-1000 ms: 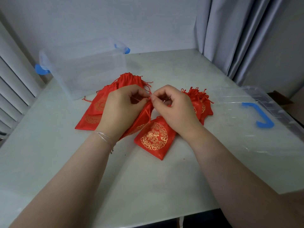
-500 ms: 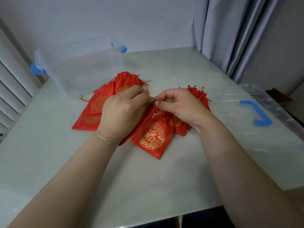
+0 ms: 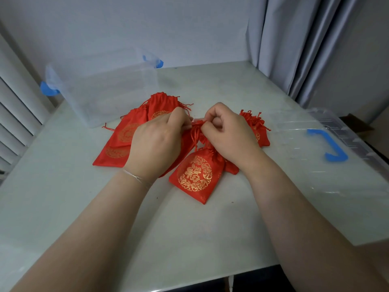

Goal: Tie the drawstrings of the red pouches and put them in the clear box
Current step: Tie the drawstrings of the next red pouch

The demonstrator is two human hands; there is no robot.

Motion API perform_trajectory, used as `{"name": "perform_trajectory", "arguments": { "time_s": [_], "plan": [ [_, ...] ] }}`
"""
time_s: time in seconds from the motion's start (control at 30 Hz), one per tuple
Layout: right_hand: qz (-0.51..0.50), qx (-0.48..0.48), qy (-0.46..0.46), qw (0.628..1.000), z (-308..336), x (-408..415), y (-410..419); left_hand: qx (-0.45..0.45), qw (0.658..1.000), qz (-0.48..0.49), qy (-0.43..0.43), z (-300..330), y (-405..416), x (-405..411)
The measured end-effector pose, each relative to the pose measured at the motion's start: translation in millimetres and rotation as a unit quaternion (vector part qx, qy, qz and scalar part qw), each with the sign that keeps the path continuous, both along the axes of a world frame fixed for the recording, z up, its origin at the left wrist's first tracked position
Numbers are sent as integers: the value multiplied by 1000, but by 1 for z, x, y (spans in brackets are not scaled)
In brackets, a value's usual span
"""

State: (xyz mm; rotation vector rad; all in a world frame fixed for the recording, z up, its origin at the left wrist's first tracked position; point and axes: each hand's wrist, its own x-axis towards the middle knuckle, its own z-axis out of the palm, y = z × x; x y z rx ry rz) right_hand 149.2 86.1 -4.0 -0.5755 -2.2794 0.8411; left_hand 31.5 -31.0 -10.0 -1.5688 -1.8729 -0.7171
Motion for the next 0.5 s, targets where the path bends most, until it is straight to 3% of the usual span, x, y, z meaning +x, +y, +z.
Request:
{"name": "perform_trajectory", "arguments": {
  "time_s": [0.13,0.27,0.37,0.5],
  "plan": [
    [-38,82,-11,996,-2,-4,-4,-10,999,2,-34,-2,1,-8],
    [-64,60,-69,994,-10,-8,0,8,979,3,-205,-4,2,-14],
    [-80,70,-119,987,-16,-9,4,38,956,111,-268,-11,-3,-39],
    [-89,93,-112,985,-20,-14,4,-79,927,234,-284,-34,-7,-75]
  ]
}}
